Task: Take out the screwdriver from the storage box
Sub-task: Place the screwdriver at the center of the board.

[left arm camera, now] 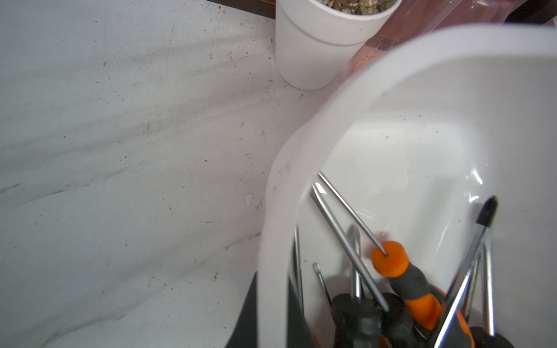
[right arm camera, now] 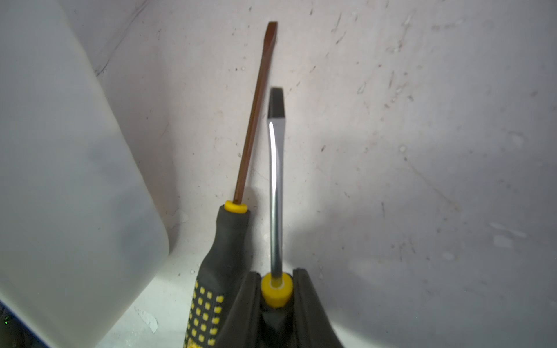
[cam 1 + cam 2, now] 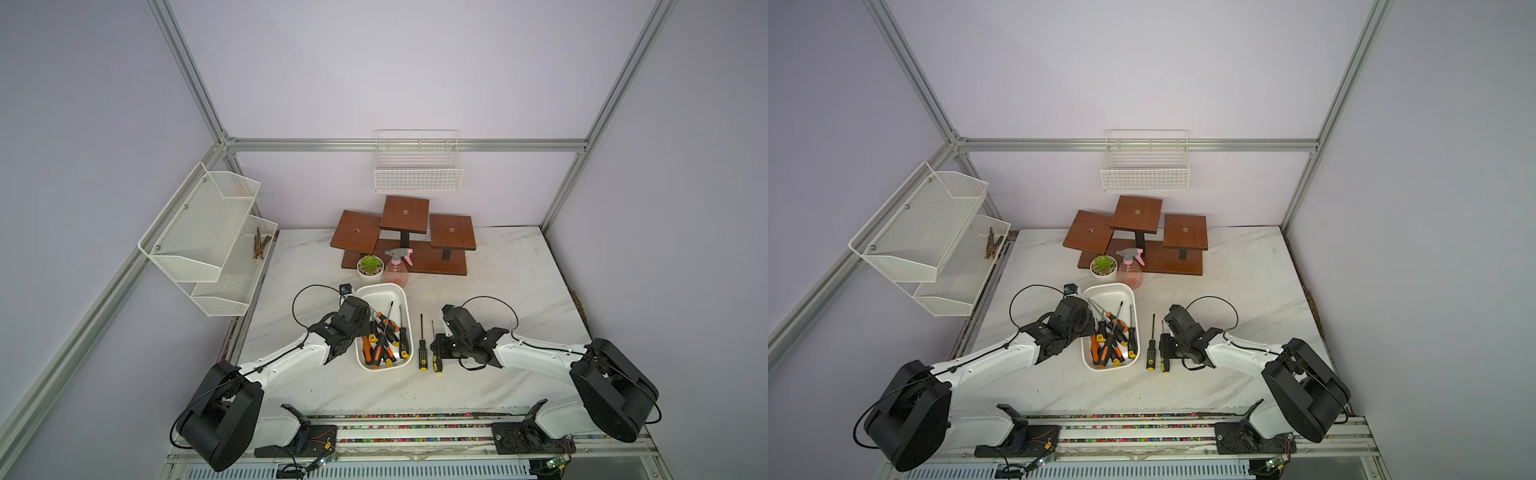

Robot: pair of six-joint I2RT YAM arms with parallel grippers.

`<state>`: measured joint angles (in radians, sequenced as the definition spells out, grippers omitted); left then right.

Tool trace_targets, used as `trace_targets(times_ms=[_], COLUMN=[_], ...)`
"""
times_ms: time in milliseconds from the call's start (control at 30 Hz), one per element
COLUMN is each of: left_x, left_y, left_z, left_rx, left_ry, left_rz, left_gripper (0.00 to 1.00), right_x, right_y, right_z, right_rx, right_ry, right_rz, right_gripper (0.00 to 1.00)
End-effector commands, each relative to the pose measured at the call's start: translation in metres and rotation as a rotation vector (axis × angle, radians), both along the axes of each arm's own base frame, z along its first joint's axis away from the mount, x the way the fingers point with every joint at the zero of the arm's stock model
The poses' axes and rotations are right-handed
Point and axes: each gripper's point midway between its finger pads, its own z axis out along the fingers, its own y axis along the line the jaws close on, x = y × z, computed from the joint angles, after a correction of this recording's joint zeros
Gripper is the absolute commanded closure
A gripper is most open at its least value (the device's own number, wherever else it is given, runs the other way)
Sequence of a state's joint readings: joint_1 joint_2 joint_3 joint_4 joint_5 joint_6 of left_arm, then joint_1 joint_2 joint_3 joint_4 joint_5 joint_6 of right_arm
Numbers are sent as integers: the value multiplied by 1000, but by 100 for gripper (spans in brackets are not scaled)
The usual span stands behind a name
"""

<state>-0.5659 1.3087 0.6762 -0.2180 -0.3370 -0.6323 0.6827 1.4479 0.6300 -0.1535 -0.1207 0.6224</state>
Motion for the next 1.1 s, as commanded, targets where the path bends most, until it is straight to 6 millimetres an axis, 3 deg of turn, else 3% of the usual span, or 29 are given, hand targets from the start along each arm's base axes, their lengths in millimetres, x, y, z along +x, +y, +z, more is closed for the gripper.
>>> trace_targets(times_ms=[0, 400, 767, 933, 1067], left_x=[7, 8, 8, 8, 9], left_y=[-1, -2, -1, -2, -3], left_z=[14, 17, 19, 20, 19], left_rx=[-2, 0, 5, 9, 11], left_ry=[-61, -65, -65, -63, -60], left_rz=[0, -3, -5, -7, -10], left_gripper=[100, 100, 100, 100, 100], right_x=[9, 10, 12, 12, 13], right_y=[6, 3, 5, 10, 17], right_z=[6, 4, 6, 25, 55], right_rx=[26, 35, 49, 82, 118], right_ry=[-16, -7, -5, -40, -90], right_rz=[1, -13, -7, 30, 66], right_gripper=[94, 68, 66, 64, 63])
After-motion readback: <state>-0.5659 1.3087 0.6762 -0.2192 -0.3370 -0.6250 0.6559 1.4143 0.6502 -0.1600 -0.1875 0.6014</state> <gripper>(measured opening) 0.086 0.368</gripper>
